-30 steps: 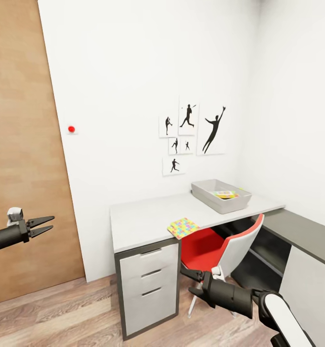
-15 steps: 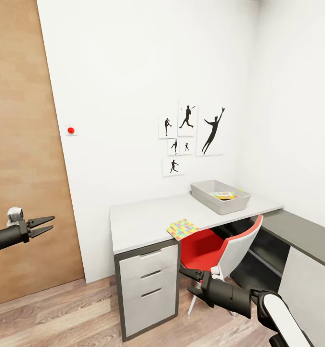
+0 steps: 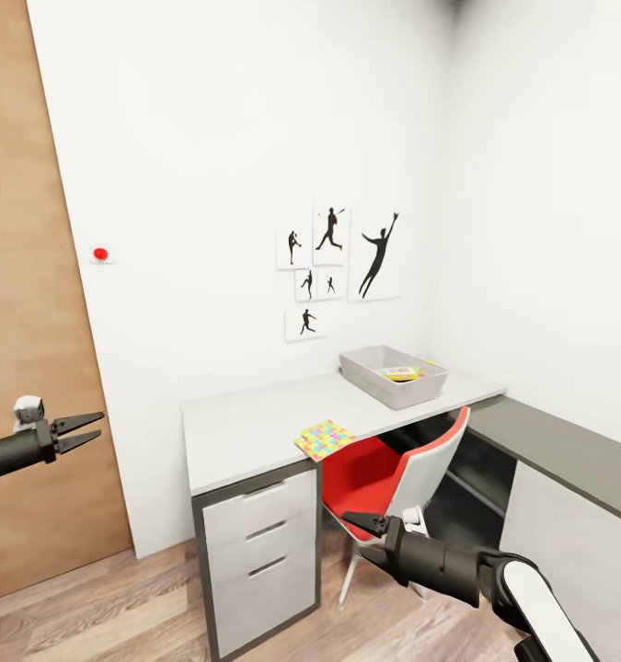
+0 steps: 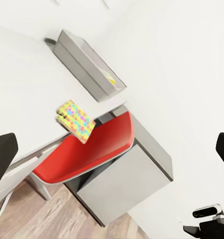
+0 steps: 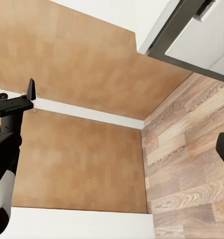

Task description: Put all the toys in the child's room - the three board games (two on the bed and one on the table), the two jigsaw puzzles on the table, and the tennis ball on the table - inside the toy box on the table in the child's room.

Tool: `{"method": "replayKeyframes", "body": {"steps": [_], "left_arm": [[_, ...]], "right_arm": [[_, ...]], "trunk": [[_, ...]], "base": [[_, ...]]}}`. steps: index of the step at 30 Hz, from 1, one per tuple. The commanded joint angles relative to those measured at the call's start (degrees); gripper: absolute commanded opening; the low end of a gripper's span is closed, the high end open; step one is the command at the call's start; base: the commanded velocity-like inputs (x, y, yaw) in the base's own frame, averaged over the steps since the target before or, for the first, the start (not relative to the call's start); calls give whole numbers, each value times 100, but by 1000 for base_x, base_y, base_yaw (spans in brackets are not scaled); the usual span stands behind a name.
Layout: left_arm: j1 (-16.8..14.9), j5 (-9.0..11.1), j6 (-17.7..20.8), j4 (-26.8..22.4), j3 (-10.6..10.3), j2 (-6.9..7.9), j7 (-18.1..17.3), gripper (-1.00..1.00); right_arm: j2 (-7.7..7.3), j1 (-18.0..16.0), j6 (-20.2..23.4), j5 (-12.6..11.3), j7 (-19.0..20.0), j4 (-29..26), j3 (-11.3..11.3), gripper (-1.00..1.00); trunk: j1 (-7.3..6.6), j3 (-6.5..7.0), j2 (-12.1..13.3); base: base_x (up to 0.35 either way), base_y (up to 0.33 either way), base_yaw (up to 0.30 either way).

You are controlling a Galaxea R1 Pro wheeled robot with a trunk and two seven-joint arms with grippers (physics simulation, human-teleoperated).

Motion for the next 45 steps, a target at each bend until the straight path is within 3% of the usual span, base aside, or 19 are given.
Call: {"method": "replayKeyframes", "body": {"steps": [1,10,26,45], "left_arm": [[-6,-60,61,-4,21,-3,-48,100],[-6,-60,61,-4,21,-3,-48,100],[-6,-62,60,-4,17,-4,-48,100],[-6,-64,62,-4,5,-26,-48,100]], "right_arm": [[-3,-6,4,-60,-59,-3,6,100],[-9,-6,10,-53,-59,-3,6,100],[-11,-6,4,-44,-59,3,-9,100],[-18,-6,-37,-16,-64,47,-86,100]], "trunk": [[0,0,-4],[0,56,-4],[0,65,-4],[0,65,-4]], "base": [[0,0,-205],[0,0,-180],[0,0,-32],[0,0,-260]]}}
